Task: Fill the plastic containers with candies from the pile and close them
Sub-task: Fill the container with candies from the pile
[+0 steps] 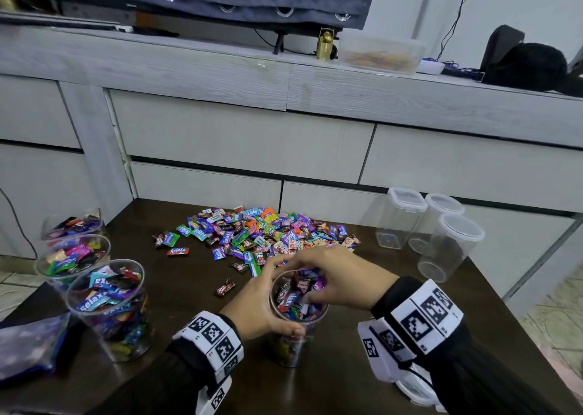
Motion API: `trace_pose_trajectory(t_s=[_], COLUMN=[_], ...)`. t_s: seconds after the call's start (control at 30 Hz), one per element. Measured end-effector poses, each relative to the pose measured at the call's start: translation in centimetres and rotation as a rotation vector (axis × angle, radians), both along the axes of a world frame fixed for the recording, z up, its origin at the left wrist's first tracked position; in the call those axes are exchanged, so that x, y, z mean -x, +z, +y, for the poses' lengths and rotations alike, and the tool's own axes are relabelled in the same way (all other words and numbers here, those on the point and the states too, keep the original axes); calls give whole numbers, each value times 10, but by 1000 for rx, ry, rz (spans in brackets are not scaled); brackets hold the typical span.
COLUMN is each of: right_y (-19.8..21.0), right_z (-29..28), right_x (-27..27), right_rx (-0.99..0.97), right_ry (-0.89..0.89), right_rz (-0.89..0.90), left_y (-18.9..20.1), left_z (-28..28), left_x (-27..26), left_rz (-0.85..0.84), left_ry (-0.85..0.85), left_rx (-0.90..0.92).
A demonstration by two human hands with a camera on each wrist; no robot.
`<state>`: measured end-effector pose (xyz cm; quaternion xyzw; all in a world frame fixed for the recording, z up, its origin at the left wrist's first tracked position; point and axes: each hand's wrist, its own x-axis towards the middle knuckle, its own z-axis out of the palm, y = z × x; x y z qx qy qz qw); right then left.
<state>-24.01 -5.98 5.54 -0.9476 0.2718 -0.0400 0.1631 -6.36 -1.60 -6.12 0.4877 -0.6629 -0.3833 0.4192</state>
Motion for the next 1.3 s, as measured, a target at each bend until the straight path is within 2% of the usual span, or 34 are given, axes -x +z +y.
trace_pose_trajectory(t_s=[0.13,0.3,0.5,0.63,0.83,0.9,1.0,1.07,1.13,1.23,1.3], right_y=[0,-13,-4,-13,-20,-22,-17,-15,-16,-26,-36], right_z=[0,3,-1,7,5,4,0,-2,-1,7,14], right_x=[2,-2,3,-10,-16,-13,-1,5,7,5,2], right_rx=[-125,-98,-47,-8,64,38,-71,-18,-12,-186,-172], right_ry=[-50,-18,-24,73,14,-24,-111,-160,-186,-209,-188], right_rz=[-82,-14,-130,-20,93,38,-152,-230,-198,-46,-22], left_y=[0,-2,-3,-2,-1,-2,-4,-6,-7,-11,-16], left_z=[0,1,0,0,1,1,1,0,-2,-4,-6], left_x=[0,0,0,-1,-2,-2,-2,-2,-3,-4,-4], left_rz=[-5,3,0,-15,5,2,-1,-8,-22,-29,-43], left_ry=[-3,-6,4,6,-21,-19,-12,-5,-14,-32,-40], left_rx=[-2,15,30,24,1,5,-5,-12,-14,-17,-2])
